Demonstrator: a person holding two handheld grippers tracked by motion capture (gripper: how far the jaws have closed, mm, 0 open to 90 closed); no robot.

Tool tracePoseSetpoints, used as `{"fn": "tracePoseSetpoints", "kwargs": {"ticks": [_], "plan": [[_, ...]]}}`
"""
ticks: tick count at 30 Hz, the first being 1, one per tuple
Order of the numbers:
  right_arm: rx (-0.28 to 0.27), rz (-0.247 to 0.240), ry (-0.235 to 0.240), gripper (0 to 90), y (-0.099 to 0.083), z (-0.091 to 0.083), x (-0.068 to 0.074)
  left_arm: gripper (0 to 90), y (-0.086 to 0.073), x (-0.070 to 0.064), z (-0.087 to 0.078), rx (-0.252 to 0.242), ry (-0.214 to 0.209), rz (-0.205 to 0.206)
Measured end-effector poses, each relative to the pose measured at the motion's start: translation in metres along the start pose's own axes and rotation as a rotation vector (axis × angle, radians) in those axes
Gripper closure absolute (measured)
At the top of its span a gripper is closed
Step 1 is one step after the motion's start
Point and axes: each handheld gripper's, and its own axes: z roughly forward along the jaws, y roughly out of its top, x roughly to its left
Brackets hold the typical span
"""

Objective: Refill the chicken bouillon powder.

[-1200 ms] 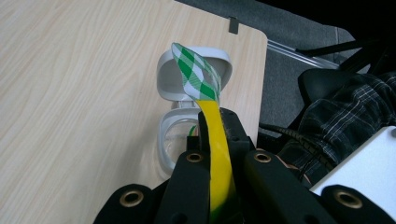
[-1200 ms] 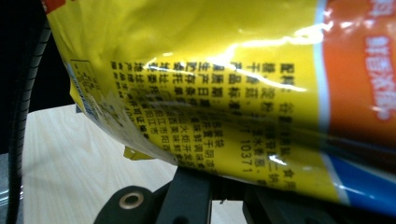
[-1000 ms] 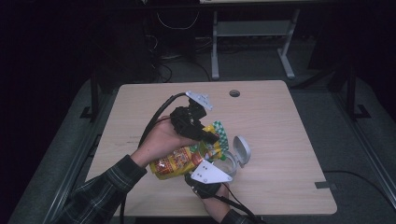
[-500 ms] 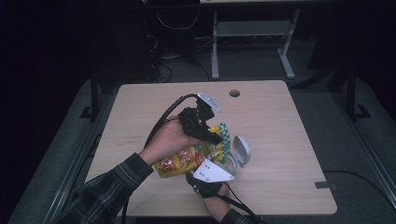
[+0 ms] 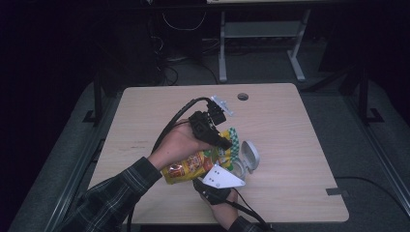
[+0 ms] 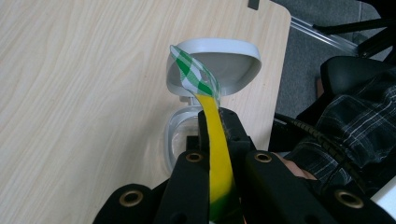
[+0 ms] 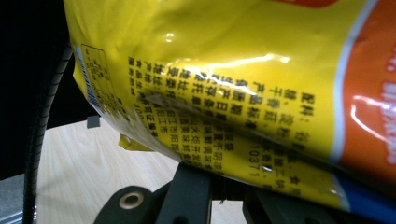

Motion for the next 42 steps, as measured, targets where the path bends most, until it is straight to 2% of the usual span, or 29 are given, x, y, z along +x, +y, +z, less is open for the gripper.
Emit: {"fn": "tracePoseSetpoints", "kwargs": {"ticks": [16,42], "plan": [[-0.009,0.011,0.011,90.0,0.0,0.0,0.0,89.4,0.002,0.0,0.003,0.014,0.0,-0.017],[-0.026,0.027,0.02,90.0,0.001,-0.002,-0.004,89.3,0.01,0.0,0.006,0.052,0.01,-0.023]]}}
